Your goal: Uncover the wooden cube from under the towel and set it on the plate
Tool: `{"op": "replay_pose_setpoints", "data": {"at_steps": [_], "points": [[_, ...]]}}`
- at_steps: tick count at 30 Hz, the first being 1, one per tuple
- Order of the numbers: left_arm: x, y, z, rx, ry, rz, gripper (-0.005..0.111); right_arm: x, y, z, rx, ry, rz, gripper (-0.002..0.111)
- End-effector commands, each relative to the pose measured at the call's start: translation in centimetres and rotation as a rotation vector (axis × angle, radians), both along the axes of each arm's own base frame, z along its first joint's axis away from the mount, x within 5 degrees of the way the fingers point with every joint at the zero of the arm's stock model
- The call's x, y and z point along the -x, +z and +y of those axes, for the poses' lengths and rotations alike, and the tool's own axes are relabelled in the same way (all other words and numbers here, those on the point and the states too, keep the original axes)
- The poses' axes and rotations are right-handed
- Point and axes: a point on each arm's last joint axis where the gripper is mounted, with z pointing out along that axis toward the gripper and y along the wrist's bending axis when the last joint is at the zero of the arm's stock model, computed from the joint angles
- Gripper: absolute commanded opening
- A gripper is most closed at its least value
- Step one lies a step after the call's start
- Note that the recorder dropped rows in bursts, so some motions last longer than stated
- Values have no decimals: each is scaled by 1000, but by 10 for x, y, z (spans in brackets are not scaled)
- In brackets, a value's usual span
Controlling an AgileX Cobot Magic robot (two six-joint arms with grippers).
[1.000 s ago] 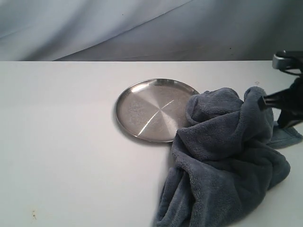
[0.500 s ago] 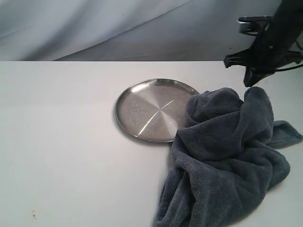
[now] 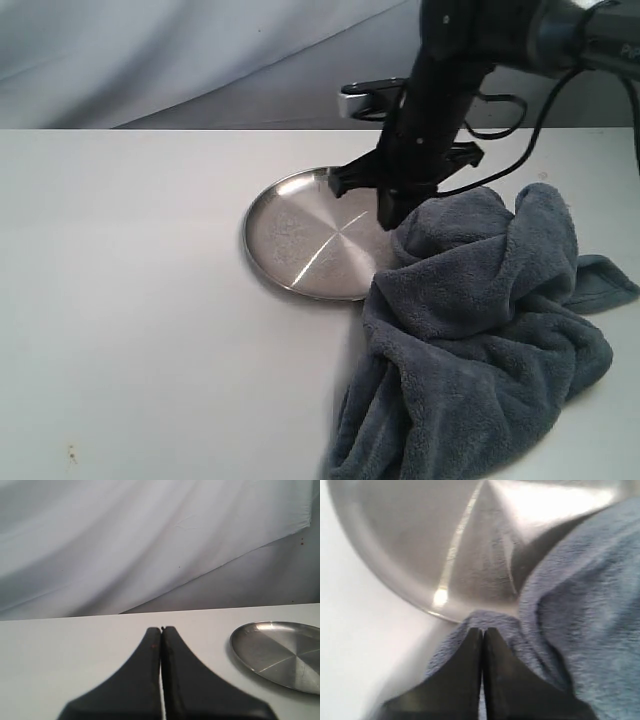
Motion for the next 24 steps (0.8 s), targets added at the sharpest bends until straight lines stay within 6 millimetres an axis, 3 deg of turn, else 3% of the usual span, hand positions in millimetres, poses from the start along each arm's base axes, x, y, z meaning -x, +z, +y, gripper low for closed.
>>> {"op": "replay_pose_setpoints", "data": {"at_steps": [1, 5, 12, 19, 24], "points": [[0, 0, 0, 6, 3, -10, 0, 36, 8, 28, -4, 96, 19, 0], [0, 0, 0, 6, 3, -10, 0, 68, 7, 35, 3, 134, 28, 0], [0, 0, 0, 6, 3, -10, 0, 122, -9, 14, -24, 144, 32, 0], [0, 0, 0, 6, 3, -10, 0, 161, -17, -41, -47, 91, -19, 0], [0, 0, 0, 6, 3, -10, 0, 154, -17, -92, -40, -47, -32, 0]]}}
